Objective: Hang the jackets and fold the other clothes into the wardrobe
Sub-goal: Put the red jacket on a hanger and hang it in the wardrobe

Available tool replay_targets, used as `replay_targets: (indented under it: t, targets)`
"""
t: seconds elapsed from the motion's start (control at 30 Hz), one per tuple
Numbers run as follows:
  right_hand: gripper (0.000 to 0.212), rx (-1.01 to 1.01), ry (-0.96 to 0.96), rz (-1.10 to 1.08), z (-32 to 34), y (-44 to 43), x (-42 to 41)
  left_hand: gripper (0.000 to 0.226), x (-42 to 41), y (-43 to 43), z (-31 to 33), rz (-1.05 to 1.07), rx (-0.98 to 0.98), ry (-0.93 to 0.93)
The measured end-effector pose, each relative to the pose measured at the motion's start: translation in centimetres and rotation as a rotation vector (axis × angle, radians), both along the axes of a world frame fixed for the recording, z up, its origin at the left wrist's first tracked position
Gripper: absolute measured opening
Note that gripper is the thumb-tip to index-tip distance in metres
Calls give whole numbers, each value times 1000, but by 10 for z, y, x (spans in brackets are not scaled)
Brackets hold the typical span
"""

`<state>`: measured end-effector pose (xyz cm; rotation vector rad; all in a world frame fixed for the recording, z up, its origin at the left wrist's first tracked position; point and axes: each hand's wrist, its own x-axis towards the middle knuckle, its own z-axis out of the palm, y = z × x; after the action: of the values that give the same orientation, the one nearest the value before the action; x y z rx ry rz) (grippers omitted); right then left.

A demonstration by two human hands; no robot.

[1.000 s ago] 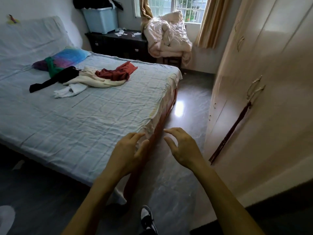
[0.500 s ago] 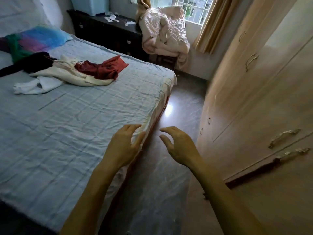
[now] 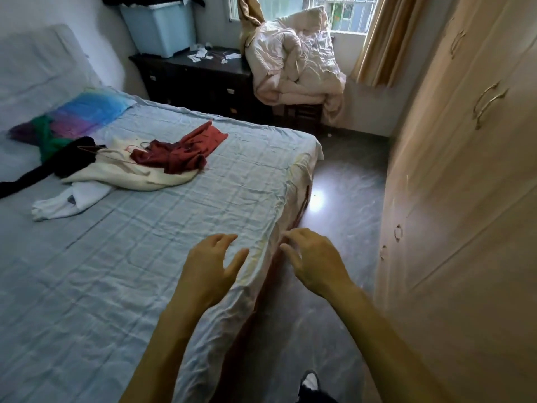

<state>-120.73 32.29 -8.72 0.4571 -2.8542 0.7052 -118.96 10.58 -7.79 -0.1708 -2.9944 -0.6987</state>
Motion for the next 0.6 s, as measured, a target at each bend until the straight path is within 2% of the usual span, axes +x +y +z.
replay_targets:
  t: [0.1,0.3,0.6]
  targets:
    - [39,41,33,12,6,36,-52,71,-46,35,11,-2,-98,-2]
    - [32,-97,39,37,23,85,-152,71,-140,87,35,-4,-210,40]
    - [28,-114,-49,81,0,115,-290,72,-268,119,8,37,-180,-6]
